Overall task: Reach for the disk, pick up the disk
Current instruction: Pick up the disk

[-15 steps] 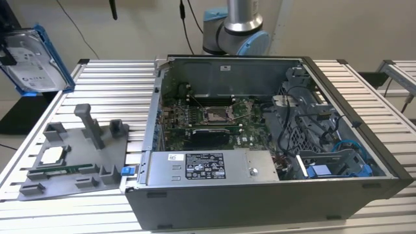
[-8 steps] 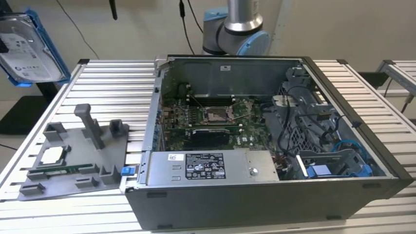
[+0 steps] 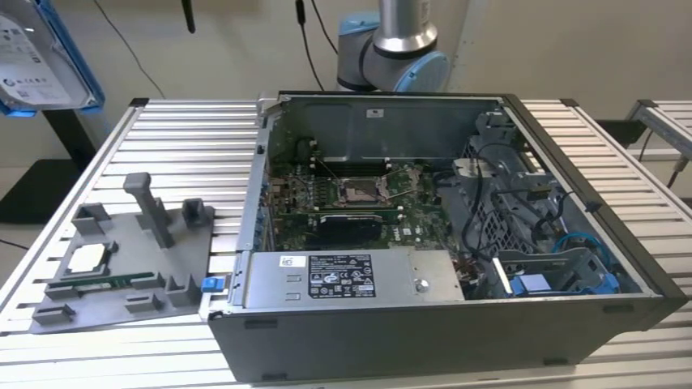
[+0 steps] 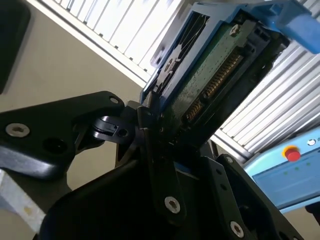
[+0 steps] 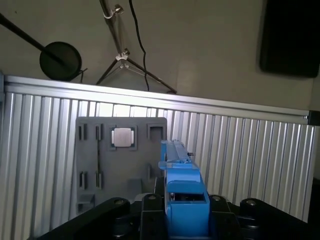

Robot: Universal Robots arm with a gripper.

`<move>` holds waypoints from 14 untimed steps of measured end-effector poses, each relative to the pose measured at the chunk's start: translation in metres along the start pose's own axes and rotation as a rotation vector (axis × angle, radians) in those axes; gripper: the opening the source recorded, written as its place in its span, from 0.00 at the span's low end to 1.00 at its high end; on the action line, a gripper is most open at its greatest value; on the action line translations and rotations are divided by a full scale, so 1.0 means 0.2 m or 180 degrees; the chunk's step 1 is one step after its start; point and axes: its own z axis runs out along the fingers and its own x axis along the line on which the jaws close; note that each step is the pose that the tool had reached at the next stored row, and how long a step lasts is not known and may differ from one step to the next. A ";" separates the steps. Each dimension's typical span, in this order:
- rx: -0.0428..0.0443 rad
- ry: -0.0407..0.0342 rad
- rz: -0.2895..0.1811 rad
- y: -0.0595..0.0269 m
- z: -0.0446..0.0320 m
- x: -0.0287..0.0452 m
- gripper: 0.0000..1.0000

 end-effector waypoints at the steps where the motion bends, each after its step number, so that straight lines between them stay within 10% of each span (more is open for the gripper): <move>1: 0.0000 0.0000 0.0000 0.001 -0.020 -0.003 0.00; 5: 0.0000 0.0000 0.0000 0.002 -0.092 -0.012 0.00; 14: 0.0001 -0.0002 -0.0001 -0.005 -0.094 -0.011 0.00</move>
